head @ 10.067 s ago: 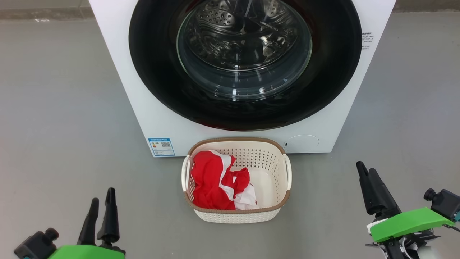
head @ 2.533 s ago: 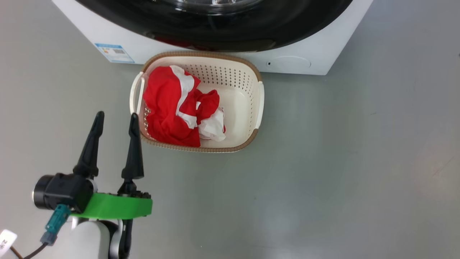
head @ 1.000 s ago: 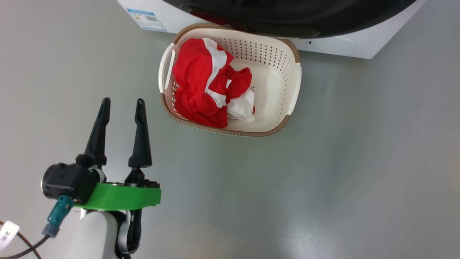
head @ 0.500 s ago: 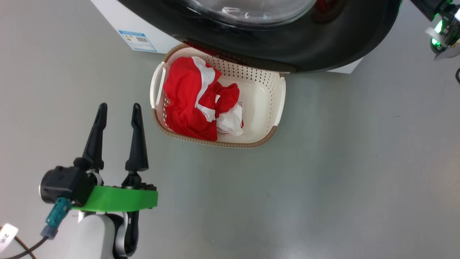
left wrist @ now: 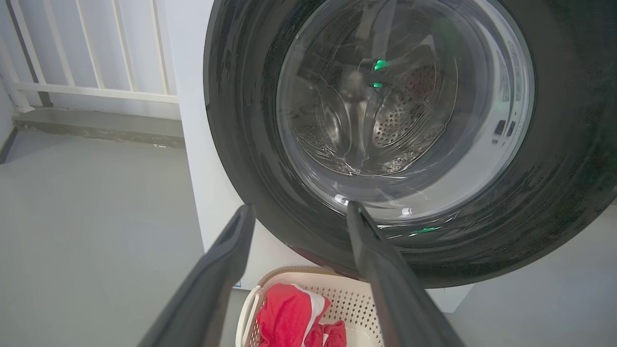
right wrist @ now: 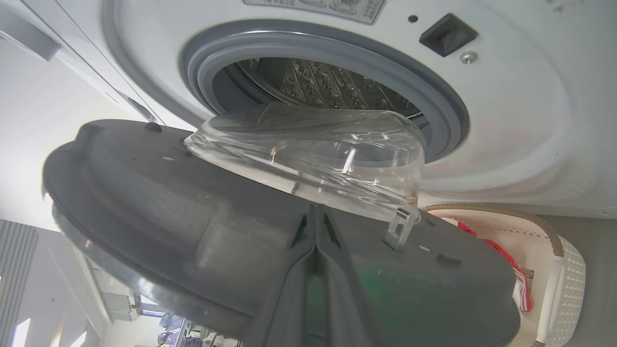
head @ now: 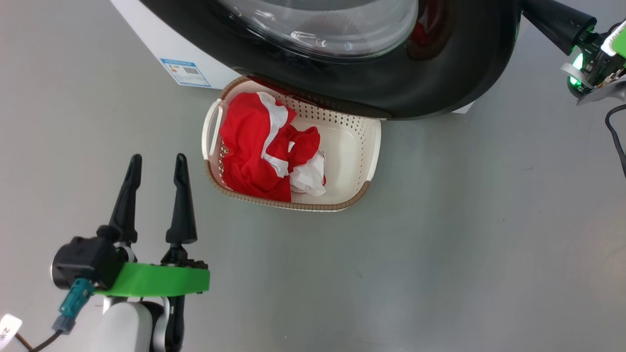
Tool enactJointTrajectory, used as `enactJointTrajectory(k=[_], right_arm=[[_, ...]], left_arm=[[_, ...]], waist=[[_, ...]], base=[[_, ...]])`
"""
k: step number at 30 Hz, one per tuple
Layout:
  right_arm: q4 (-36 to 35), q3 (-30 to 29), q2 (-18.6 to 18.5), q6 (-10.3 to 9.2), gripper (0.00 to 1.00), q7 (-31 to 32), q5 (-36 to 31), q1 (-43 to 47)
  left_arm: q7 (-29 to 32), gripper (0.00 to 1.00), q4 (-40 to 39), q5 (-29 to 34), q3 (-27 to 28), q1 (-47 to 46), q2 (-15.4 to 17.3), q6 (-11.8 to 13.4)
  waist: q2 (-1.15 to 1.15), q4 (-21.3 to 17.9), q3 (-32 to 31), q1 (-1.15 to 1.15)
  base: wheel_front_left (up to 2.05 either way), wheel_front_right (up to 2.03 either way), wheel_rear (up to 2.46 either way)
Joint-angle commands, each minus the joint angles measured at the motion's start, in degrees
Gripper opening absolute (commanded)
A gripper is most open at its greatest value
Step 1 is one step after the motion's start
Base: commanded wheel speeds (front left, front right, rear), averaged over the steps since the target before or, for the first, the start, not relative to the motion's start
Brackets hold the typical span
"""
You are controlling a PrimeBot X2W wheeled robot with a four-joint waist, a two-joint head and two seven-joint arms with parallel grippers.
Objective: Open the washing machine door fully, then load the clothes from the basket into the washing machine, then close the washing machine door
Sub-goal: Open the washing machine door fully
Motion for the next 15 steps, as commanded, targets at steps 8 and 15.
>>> enactJointTrajectory(k=[8, 15], right_arm=[[-4.7, -2.3, 0.4, 0.11, 0.00, -2.9, -2.9, 2.4], [-10.5, -4.1, -1.0, 0.11, 1.00, -7.8, -6.7, 5.3]], left_arm=[[-0.5, 1.00, -1.0, 0.6, 2.6, 0.9, 1.1, -0.6], [-0.5, 1.00, -0.9, 1.7, 3.1, 1.2, 1.1, -1.0]], waist=[[0.00, -1.2, -0.7, 0.00], [0.00, -2.3, -1.3, 0.00]], base=[[0.00, 0.00, 0.00], [0.00, 0.00, 0.00]])
